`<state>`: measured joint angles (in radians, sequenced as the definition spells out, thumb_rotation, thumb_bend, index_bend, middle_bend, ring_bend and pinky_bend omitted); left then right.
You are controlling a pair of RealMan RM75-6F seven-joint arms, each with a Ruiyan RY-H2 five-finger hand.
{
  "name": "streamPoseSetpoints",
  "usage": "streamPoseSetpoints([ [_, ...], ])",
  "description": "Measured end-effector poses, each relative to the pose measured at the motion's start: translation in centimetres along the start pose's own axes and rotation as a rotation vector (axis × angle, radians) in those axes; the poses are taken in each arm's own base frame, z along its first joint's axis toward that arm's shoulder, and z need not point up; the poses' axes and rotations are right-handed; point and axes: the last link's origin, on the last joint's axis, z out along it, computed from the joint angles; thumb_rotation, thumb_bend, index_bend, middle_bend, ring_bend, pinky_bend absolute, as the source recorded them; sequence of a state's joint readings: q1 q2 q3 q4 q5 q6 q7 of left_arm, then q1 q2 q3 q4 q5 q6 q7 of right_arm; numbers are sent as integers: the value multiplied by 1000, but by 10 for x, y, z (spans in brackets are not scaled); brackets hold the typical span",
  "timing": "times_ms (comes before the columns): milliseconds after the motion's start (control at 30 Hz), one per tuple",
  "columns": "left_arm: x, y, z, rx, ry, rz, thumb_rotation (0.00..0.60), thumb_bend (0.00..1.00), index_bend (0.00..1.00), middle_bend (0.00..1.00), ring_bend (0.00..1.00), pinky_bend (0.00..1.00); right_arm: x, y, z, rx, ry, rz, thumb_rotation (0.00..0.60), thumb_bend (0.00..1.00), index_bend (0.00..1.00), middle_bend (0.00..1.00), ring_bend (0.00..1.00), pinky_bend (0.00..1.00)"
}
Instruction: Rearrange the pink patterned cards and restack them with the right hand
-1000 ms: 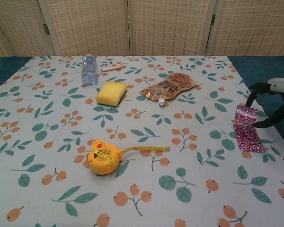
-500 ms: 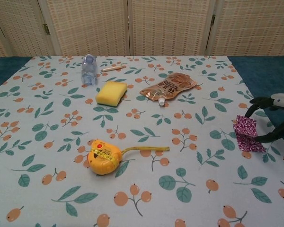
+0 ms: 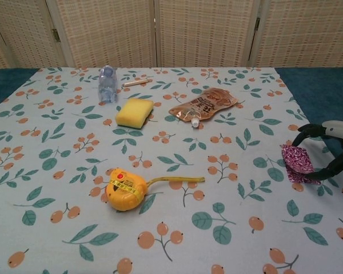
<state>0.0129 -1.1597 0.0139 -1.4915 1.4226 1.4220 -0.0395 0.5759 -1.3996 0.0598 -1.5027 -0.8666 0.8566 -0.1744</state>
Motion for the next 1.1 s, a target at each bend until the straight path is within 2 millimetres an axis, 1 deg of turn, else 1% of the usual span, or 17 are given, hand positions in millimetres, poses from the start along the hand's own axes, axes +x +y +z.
streamPoseSetpoints([
  [100,0,0,0,-2,0,0,600,192,235,0,12,0,-3,1,0,-2,-5,-5,538,253,197,9,0,0],
  [233,0,-1,0,1,1,-2,600,192,229,0,12,0,-5,0,1,-1,-8,-3,536,254,155,0,0,0],
  [467,-1,-2,0,4,0,-4,600,192,223,0,12,0,-6,0,-1,2,-8,-4,536,253,135,0,0,0],
  [600,0,-3,0,2,5,-5,600,192,221,0,12,0,-1,-2,-5,10,15,8,537,253,132,0,0,0],
  [667,1,-2,1,0,10,-4,600,192,221,0,12,0,4,-2,-10,21,42,9,537,253,132,0,0,0],
  [733,3,-2,2,-2,18,-6,600,192,222,0,12,0,10,-2,-18,35,82,5,547,253,132,1,0,0],
  [833,5,-1,4,-5,31,-3,600,192,222,0,12,0,19,1,-32,52,164,-12,596,253,132,13,0,0],
  [900,8,1,6,-9,47,-2,600,192,222,0,12,0,25,4,-44,61,224,-29,600,252,132,21,0,0],
  [1000,10,6,9,-21,70,0,600,192,222,0,13,0,34,11,-66,75,334,-57,600,252,132,34,0,0],
  [1100,12,12,12,-37,86,4,600,193,221,0,13,0,38,19,-94,93,429,-70,600,253,132,38,0,0],
])
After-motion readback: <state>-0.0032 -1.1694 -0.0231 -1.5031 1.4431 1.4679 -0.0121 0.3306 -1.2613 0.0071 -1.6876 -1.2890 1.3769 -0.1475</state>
